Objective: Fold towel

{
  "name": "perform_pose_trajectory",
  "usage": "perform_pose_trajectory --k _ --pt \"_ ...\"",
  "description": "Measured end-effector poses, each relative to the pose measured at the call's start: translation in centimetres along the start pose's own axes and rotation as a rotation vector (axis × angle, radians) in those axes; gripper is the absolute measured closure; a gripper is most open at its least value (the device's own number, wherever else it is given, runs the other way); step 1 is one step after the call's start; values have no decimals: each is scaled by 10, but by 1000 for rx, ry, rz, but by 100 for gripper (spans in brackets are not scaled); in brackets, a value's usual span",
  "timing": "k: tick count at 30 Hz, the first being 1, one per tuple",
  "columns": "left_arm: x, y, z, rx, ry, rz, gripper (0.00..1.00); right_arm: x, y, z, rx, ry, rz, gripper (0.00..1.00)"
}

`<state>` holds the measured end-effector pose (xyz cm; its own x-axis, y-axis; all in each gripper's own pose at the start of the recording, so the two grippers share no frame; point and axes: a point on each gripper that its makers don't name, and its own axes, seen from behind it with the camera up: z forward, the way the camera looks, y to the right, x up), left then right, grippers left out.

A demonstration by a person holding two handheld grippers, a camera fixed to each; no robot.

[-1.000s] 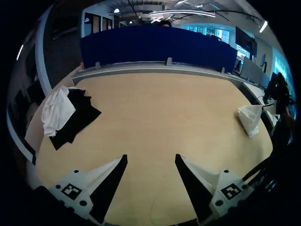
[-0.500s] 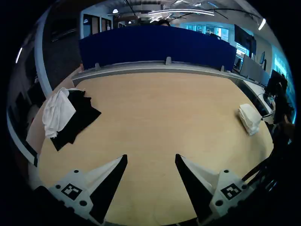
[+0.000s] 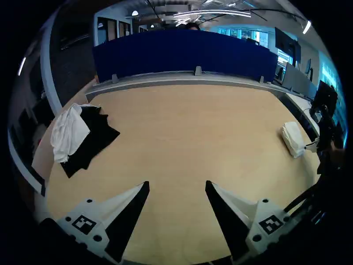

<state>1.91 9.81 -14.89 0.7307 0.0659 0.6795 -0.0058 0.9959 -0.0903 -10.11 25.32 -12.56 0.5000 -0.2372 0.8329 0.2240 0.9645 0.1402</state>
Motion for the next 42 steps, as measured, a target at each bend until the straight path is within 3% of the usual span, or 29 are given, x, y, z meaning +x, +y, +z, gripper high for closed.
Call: perform_pose_trajectory --k 3,7,11,16,19,27,32,42 --pt "0 -1 1 0 0 0 6 1 1 -2 -9 2 1 91" --pt "0 -2 2 1 -1 -2 6 4 2 -9 -23 22 9 75" --pt "0 -3 4 -1 -3 -4 6 9 3 -18 -32 46 19 44" --pt "4 -2 7 -6 0 -6 6 10 5 -25 -40 55 10 13" --pt "6 -2 8 -9 2 -5 6 10 4 -28 -41 56 3 3" --pt "9 -5 9 -11 7 -7 6 17 -4 -34 -35 73 13 0" --pt "11 -9 10 -9 11 -13 6 35 -14 -44 -25 118 36 0" --pt "21 -12 17 -23 39 -9 6 112 -55 -79 29 343 126 0"
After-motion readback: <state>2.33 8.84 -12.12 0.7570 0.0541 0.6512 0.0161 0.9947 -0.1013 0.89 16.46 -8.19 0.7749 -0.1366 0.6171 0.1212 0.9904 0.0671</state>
